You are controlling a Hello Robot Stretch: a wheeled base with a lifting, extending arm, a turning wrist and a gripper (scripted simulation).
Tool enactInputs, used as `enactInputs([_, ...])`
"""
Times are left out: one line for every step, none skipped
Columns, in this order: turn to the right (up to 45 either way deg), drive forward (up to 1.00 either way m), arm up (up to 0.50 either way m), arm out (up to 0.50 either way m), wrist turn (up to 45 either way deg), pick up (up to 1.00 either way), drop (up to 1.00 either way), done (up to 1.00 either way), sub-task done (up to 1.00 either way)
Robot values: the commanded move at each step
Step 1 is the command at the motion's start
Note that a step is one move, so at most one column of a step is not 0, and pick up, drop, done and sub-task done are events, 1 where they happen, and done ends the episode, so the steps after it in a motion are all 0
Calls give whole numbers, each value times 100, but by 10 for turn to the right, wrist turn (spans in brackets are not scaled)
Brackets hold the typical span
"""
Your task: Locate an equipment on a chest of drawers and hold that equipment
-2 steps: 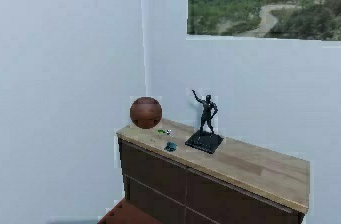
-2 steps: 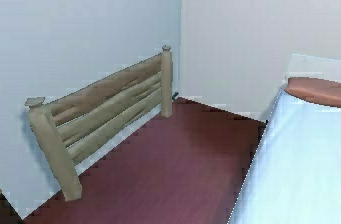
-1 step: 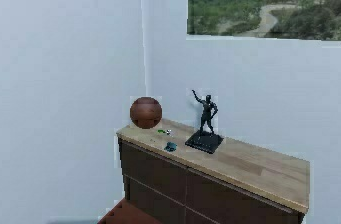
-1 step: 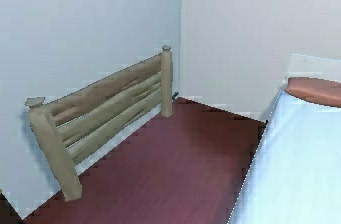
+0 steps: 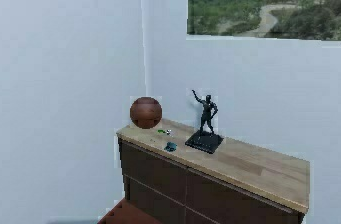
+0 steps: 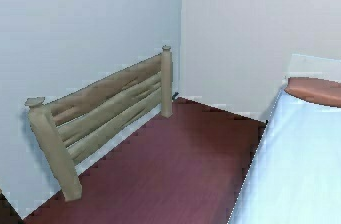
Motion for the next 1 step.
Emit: enactInputs([450, 0, 0, 0, 0, 0, 0, 0, 0])
